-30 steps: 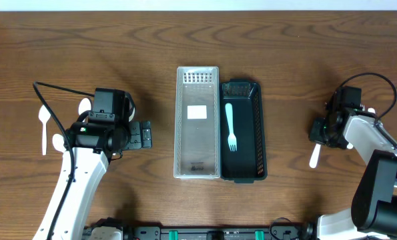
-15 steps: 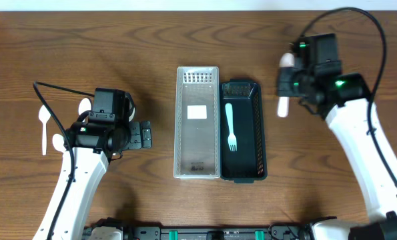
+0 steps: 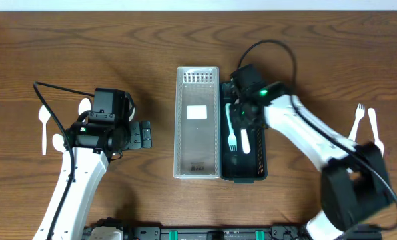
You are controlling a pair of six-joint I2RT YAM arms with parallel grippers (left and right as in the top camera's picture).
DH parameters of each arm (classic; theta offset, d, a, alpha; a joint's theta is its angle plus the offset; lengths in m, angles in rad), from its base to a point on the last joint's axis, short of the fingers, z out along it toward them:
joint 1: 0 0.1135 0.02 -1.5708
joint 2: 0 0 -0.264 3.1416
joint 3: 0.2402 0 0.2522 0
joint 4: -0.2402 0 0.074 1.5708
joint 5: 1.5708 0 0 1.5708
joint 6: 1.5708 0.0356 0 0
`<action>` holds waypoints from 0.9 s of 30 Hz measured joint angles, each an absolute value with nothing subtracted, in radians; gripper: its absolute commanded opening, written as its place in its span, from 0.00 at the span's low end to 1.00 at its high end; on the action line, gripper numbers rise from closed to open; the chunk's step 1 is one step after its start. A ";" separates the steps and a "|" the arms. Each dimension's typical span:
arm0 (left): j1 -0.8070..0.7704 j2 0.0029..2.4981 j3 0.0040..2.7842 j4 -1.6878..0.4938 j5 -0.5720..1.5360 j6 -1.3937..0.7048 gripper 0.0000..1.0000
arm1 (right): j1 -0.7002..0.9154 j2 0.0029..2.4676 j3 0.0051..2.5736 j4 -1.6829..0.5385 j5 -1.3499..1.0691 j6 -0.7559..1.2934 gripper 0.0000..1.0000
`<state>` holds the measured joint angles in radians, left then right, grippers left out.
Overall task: Pack container
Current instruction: 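Place the white spoon into the black basket beside the spork, then move the right gripper to the white fork and grasp it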
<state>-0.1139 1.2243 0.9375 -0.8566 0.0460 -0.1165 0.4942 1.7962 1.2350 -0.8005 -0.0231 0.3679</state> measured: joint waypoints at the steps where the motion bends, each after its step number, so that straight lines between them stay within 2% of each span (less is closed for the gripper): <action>1: -0.114 1.224 0.937 -0.856 0.046 -0.117 0.98 | 0.497 1.810 1.234 -0.797 -0.025 0.376 0.30; 2: -0.114 1.224 0.937 -0.857 0.046 -0.117 0.98 | 0.498 1.824 1.234 -0.791 -0.028 0.376 0.35; 4: -0.114 1.224 0.937 -0.856 0.046 -0.117 0.98 | 0.498 1.837 1.234 -0.781 -0.031 0.373 0.52; 5: -0.114 1.224 0.937 -0.857 0.046 -0.117 0.98 | 0.498 1.838 1.234 -0.778 -0.031 0.371 0.55; 13: -0.114 1.224 0.937 -0.857 0.046 -0.117 0.98 | 0.459 1.792 1.353 -0.885 -0.014 0.325 0.56; 15: -0.114 1.224 0.937 -0.857 0.046 -0.117 0.98 | 0.412 1.741 1.417 -0.933 0.015 0.320 0.62; 19: -0.114 1.224 0.937 -0.857 0.046 -0.117 0.98 | 0.239 1.606 1.521 -0.969 0.083 0.300 0.70; 25: -0.114 1.224 0.937 -0.857 0.046 -0.117 0.98 | -0.136 1.548 1.551 -1.029 0.145 0.253 0.73; 27: -0.114 1.224 0.937 -0.856 0.046 -0.117 0.98 | -0.208 1.576 1.541 -1.031 0.146 0.240 0.73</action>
